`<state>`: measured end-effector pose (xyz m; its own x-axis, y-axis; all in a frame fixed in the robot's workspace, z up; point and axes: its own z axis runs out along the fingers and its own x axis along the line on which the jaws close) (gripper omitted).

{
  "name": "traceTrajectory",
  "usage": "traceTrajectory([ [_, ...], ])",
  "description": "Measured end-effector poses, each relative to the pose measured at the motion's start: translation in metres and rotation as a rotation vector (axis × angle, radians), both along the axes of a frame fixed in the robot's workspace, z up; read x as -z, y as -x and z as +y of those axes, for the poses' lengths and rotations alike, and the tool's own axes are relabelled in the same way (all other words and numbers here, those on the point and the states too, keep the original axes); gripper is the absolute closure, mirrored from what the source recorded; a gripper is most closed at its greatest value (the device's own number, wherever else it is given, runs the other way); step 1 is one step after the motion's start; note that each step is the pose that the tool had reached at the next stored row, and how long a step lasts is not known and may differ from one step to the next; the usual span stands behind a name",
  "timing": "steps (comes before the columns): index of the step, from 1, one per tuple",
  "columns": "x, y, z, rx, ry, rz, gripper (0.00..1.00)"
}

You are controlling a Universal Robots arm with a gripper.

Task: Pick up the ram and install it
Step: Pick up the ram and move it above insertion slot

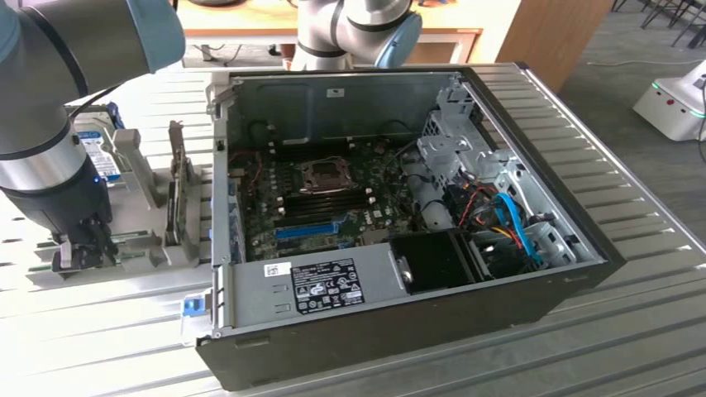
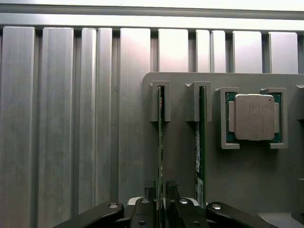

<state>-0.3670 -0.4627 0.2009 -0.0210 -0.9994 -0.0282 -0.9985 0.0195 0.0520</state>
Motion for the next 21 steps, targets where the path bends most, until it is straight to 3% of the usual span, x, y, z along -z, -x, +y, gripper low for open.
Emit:
traceTrajectory([
  [5, 0.0, 0.0, 0.0, 0.0, -0.0001, -0.0001, 0.88],
  [21, 0.0, 0.0, 0.0, 0.0, 0.0, -0.0001, 0.88],
])
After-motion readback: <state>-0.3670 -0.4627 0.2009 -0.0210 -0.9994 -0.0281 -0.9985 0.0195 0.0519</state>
